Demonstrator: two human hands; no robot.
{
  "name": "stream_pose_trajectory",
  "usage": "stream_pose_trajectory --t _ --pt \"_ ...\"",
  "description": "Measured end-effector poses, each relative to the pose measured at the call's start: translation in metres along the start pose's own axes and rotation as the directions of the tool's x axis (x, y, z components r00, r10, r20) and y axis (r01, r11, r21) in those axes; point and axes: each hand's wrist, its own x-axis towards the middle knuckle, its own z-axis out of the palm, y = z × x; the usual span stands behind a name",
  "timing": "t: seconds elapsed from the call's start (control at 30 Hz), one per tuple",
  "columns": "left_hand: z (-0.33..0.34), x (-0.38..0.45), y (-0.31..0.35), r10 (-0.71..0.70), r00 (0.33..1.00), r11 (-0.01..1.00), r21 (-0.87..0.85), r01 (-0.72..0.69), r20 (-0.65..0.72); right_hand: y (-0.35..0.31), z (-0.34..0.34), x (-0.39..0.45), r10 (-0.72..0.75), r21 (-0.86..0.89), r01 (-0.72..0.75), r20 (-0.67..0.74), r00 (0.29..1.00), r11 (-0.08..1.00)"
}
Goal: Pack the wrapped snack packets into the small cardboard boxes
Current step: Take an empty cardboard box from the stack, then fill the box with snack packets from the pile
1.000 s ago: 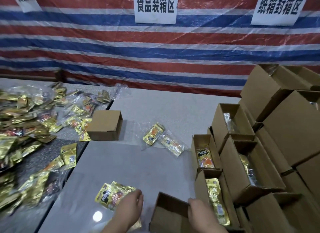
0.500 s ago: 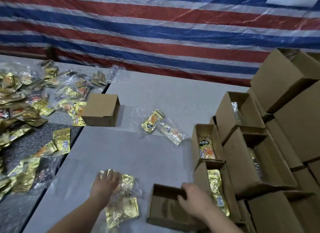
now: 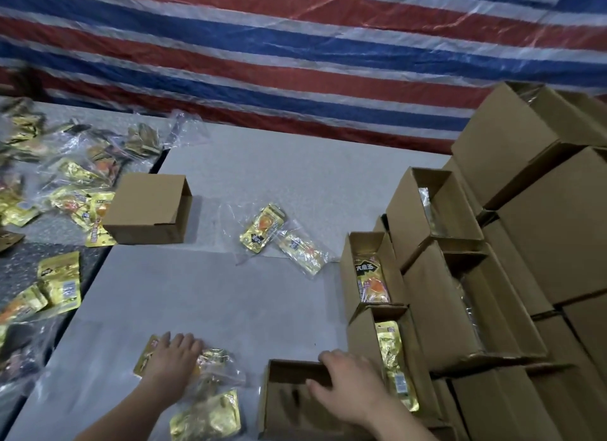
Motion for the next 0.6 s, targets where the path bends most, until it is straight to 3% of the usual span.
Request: stream_pose_trajectory --t 0.13,0.27,0.37,0.43,0.5,0.53,0.6 --pt "0.013 0.000 -0.004 -0.098 0.988 0.995 -0.002 0.099 0.123 -0.002 -0.001 -0.001 0.016 0.002 -0.016 0.005 1.000 1.000" --pt "0.004 -0.012 -0.012 -0.241 0.959 0.941 -0.206 0.270 0.152 -0.002 0.001 0.000 0.030 -0.026 -0.030 0.017 0.999 0.999" --pt "-0.025 -0.016 -0.024 -0.386 0.914 0.802 -0.445 0.398 0.122 -0.002 -0.006 -0.001 0.047 0.059 -0.050 0.045 0.998 0.997" --pt "-0.062 -0.014 -0.033 -0.462 0.881 0.645 -0.643 0.413 0.101 -0.005 -0.017 0.000 0.051 0.204 -0.051 0.007 0.999 0.978" --pt "-0.113 -0.013 -0.031 -0.466 0.883 0.533 -0.783 0.321 0.045 -0.012 -0.035 0.002 0.062 0.486 -0.031 -0.049 0.997 0.873" --pt "-0.141 -0.014 -0.025 -0.440 0.898 0.504 -0.829 0.242 -0.005 -0.018 -0.047 0.002 0.053 0.656 0.005 -0.070 0.996 0.755" --pt "-0.198 -0.019 -0.005 -0.347 0.930 0.436 -0.899 0.043 -0.124 -0.030 -0.079 -0.002 0.007 0.905 0.105 -0.118 0.993 0.413"
